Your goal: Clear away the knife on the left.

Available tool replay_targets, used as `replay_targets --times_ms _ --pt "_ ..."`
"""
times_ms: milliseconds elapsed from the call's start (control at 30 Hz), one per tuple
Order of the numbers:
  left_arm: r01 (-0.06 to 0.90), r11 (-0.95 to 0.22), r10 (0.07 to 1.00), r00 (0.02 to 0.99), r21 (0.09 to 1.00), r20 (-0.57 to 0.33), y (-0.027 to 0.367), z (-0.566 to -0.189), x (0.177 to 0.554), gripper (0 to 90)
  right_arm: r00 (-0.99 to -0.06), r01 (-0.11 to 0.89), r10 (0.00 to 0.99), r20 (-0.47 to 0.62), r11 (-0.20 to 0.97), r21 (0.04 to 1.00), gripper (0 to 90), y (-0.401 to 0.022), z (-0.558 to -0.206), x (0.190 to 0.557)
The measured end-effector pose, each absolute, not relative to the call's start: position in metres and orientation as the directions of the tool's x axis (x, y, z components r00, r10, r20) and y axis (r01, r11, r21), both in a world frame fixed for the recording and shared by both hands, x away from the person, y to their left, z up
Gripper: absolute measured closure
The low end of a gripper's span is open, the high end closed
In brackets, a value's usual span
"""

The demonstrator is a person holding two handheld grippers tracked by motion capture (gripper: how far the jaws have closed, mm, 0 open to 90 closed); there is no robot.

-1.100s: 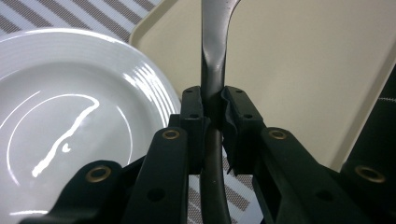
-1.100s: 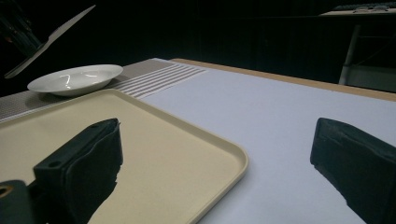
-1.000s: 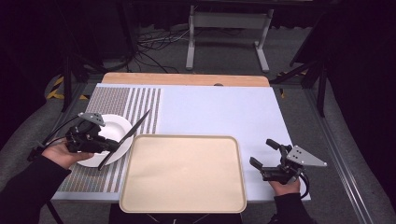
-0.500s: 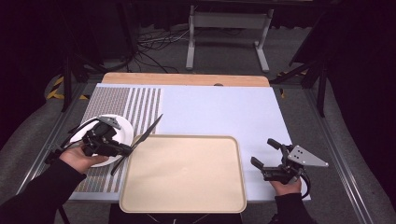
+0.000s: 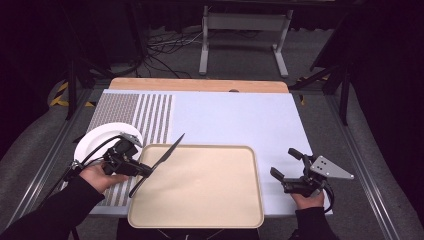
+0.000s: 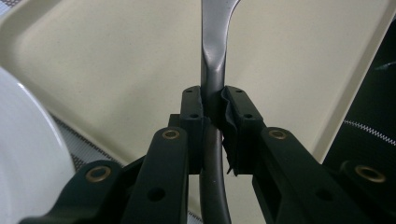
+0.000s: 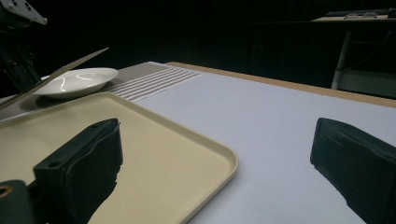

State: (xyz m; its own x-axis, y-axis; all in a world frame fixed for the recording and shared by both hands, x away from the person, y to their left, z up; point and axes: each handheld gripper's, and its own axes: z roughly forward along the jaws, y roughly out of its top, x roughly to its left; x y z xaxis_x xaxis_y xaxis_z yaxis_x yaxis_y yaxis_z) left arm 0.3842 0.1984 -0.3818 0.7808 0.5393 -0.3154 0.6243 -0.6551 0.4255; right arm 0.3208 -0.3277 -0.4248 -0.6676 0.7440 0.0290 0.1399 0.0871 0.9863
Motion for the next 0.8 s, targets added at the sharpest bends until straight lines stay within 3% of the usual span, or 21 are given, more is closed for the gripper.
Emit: replay_targets --times_ms 800 --pt "0.637 -0.678 0.519 0.768 0.366 -0.375 0.178 -0.409 0.380 79.5 -0.673 0.146 0.739 0.037 0.083 0.986 3.0 -0.327 -0.426 0.322"
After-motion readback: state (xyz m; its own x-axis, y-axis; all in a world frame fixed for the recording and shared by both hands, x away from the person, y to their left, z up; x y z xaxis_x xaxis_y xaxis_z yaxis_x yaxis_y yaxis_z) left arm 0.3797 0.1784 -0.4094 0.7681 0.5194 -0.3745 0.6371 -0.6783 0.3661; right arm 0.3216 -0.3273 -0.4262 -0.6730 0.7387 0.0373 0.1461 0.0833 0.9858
